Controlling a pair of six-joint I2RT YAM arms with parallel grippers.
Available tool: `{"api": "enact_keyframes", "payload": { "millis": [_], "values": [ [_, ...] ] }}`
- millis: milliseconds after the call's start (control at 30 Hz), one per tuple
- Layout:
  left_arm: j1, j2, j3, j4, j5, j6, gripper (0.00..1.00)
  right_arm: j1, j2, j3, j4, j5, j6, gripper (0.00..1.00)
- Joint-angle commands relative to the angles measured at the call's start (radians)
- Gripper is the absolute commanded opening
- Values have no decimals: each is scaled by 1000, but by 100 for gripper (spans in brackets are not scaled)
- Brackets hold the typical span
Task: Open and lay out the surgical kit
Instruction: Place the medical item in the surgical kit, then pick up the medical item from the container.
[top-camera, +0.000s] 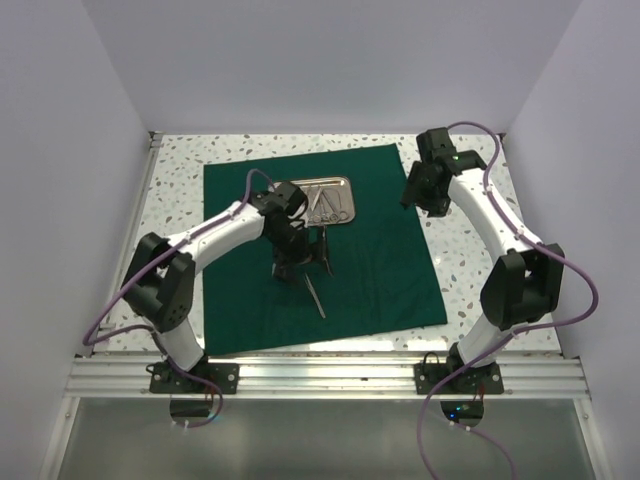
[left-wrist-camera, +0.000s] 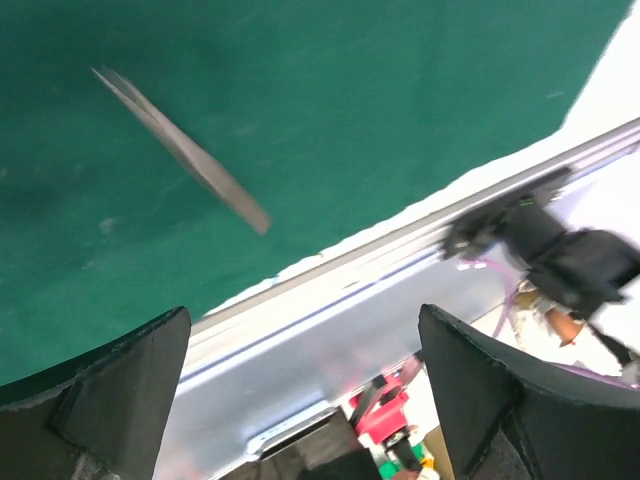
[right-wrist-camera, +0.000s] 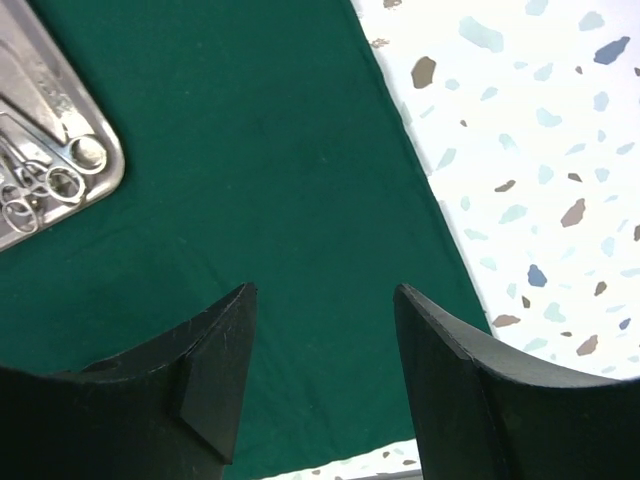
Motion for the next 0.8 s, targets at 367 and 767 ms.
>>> {"api": "enact_keyframes", "payload": {
  "millis": [367,767],
  "values": [
    [64,422,835,-149,-437,321,74,23,-146,22,14,-22,14,62],
    [82,564,789,49,-589,512,56,24,-251,-64,-61,27,-14,62]
  ]
}}
